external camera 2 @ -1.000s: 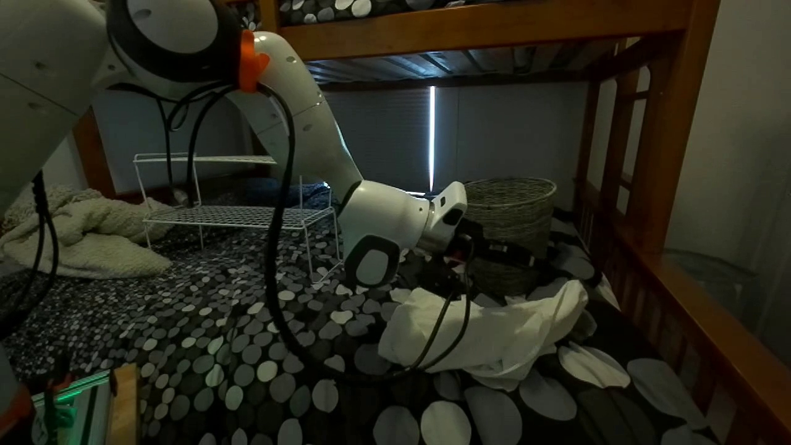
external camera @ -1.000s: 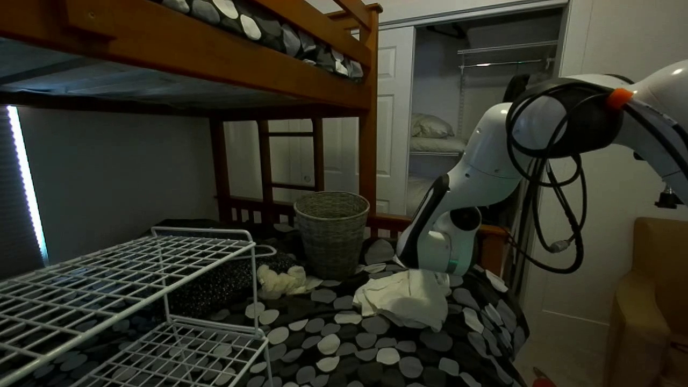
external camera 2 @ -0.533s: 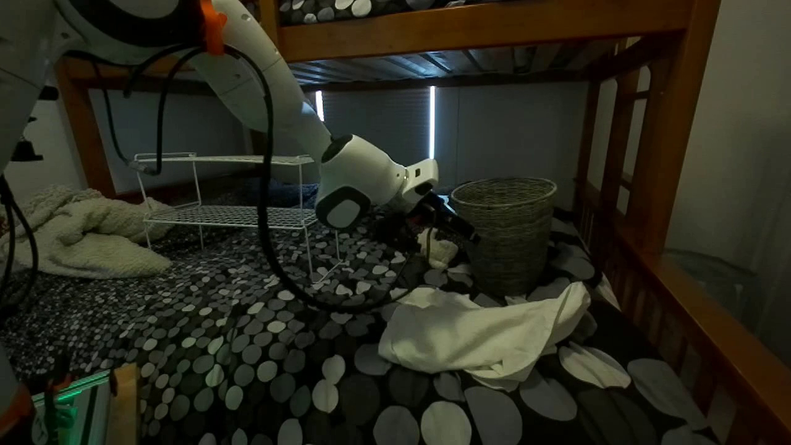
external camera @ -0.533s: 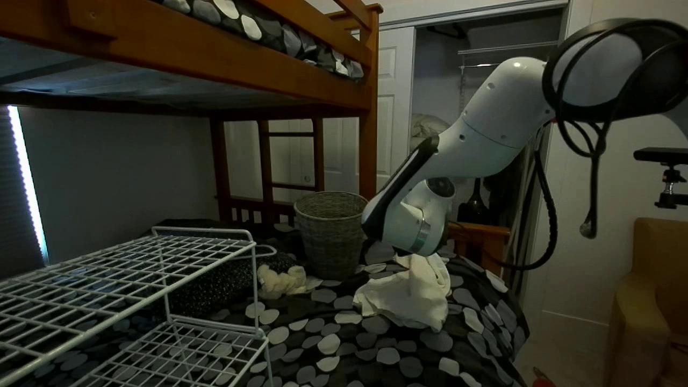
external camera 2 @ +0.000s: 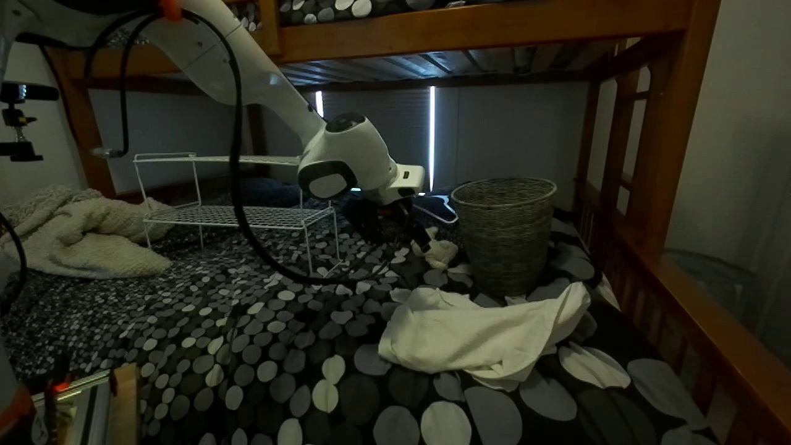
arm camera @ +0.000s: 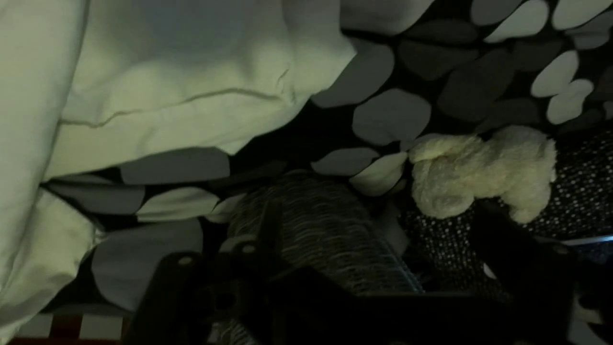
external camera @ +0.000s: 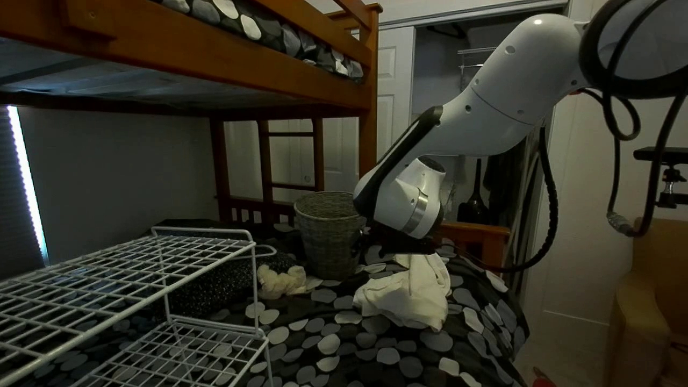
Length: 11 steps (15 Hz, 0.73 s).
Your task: Pick up the white cloth and move it to the right side of the bed
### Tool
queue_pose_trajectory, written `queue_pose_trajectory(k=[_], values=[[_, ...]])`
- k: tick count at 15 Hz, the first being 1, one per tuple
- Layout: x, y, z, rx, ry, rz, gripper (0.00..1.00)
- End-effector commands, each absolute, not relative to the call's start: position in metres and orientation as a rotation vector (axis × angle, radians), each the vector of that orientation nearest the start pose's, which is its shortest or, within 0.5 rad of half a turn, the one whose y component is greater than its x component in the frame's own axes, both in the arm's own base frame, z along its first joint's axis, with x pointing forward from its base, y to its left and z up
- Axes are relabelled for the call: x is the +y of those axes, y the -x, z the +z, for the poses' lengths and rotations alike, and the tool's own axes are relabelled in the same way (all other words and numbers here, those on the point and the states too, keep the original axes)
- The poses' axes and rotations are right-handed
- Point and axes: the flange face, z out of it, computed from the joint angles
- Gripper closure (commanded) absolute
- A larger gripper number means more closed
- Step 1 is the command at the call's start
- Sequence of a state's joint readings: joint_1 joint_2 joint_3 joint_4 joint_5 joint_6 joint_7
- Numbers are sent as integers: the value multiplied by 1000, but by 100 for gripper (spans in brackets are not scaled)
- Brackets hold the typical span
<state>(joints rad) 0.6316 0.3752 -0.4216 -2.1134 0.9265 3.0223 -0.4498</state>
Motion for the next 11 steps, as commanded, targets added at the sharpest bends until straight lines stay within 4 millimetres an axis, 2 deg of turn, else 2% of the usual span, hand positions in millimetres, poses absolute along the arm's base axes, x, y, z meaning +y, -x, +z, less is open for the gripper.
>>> queue_pose_trajectory(k=[1, 2, 3, 6, 11], values=[[89, -593, 322, 386, 2809, -631, 0], [93, -595, 332, 425, 2795, -563, 0], [92, -599, 322, 340, 2812, -684, 0], [98, -600, 338, 397, 2785, -621, 0], [97, -599, 337, 406, 2785, -616, 0]])
